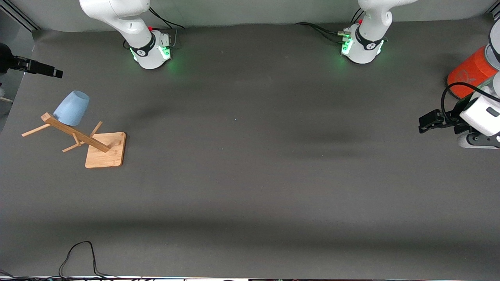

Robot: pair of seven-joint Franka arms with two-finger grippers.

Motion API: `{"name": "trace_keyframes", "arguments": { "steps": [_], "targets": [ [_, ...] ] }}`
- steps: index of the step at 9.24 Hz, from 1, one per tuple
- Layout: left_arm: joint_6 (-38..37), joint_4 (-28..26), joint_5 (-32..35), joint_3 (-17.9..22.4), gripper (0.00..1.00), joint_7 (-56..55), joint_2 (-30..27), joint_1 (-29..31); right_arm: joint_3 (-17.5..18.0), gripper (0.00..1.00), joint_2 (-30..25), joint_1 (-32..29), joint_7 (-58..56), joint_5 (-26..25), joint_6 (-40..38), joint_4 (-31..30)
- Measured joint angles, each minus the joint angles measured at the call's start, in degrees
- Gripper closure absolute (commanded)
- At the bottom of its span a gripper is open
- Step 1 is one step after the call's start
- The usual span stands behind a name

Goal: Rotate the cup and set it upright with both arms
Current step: 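Reach the right gripper to the blue cup on the mug tree, then grasp the blue cup and slide it off the wooden peg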

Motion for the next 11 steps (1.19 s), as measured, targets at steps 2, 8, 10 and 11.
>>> {"name": "trace_keyframes", "arguments": {
  "steps": [2, 8, 10, 11],
  "targets": [
    [-0.2, 0.0, 0.0, 0.0, 0.00, 0.0, -0.3, 0.0, -1.1, 0.00, -0.1, 0.0, 2.3, 0.9, 0.3, -3.7],
    [-0.2, -0.1, 0.0, 0.0, 0.00, 0.0, -0.3, 0.0, -5.1, 0.00, 2.7, 0.0, 3.1, 4.0, 8.5, -11.8],
    [-0.2, -0.1, 0.0, 0.0, 0.00, 0.0, -0.3, 0.0, -6.3, 0.00, 3.7, 0.0, 3.1, 4.7, 11.3, -13.7],
    [-0.2, -0.1, 0.0, 0.0, 0.00, 0.1, -0.3, 0.0, -6.5, 0.00, 3.9, 0.0, 3.1, 4.8, 12.5, -14.7]
  ]
}}
